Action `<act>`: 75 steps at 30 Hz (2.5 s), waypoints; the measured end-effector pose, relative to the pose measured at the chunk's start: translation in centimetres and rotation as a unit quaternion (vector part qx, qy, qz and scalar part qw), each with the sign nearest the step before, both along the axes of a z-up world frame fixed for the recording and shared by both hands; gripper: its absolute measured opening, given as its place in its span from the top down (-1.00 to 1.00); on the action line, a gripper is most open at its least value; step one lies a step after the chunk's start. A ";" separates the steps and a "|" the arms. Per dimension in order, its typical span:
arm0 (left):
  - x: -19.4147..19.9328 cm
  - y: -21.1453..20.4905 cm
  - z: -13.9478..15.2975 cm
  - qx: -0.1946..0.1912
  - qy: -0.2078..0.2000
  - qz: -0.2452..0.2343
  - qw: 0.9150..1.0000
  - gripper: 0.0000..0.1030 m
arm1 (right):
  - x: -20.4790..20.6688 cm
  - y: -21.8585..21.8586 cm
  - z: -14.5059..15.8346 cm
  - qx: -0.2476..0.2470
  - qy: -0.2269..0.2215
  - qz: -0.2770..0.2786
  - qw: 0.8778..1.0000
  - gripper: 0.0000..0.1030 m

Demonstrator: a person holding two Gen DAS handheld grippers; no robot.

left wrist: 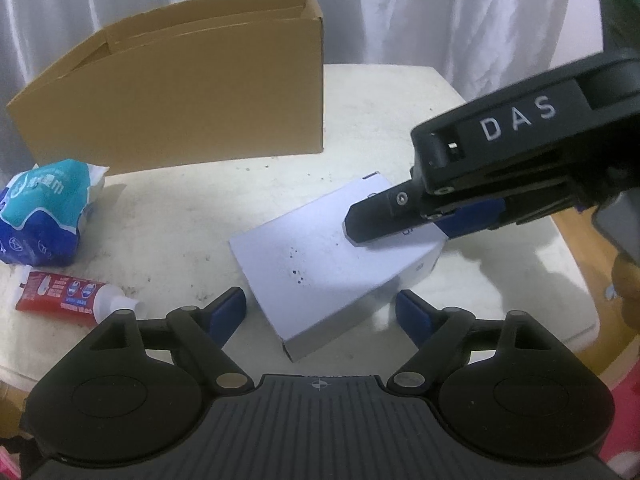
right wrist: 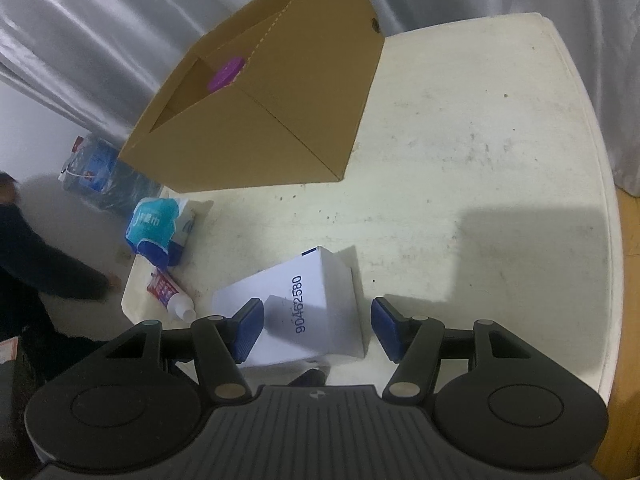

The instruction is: Organize objects

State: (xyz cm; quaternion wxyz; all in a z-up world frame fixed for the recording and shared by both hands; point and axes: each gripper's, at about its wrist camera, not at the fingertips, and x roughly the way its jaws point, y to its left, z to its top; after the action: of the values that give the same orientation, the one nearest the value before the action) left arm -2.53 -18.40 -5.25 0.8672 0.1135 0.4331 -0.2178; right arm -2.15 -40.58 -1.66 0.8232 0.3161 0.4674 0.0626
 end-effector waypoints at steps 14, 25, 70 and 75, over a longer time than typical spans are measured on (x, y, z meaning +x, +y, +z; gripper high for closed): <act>0.8 0.1 0.0 -0.012 -0.001 0.017 1.000 -0.57 | -0.1 2.4 0.8 -0.042 -0.004 0.013 0.999 -0.23; -0.7 0.9 2.5 -0.029 -0.024 0.028 0.999 -0.57 | -0.6 3.4 3.7 -0.056 -0.022 0.016 0.998 -0.23; -6.9 5.3 10.4 -0.072 -0.119 0.075 0.987 -0.57 | -4.5 8.9 11.5 -0.082 -0.116 0.035 0.989 -0.23; -5.3 5.2 12.0 -0.068 -0.137 0.070 0.986 -0.57 | -3.4 8.5 13.3 -0.086 -0.136 0.030 0.987 -0.23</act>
State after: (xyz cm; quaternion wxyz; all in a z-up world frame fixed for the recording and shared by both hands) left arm -7.84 -13.22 6.77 0.9372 0.0526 0.3011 -0.1677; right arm -5.52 -32.05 11.59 0.9010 0.2188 0.3637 0.0895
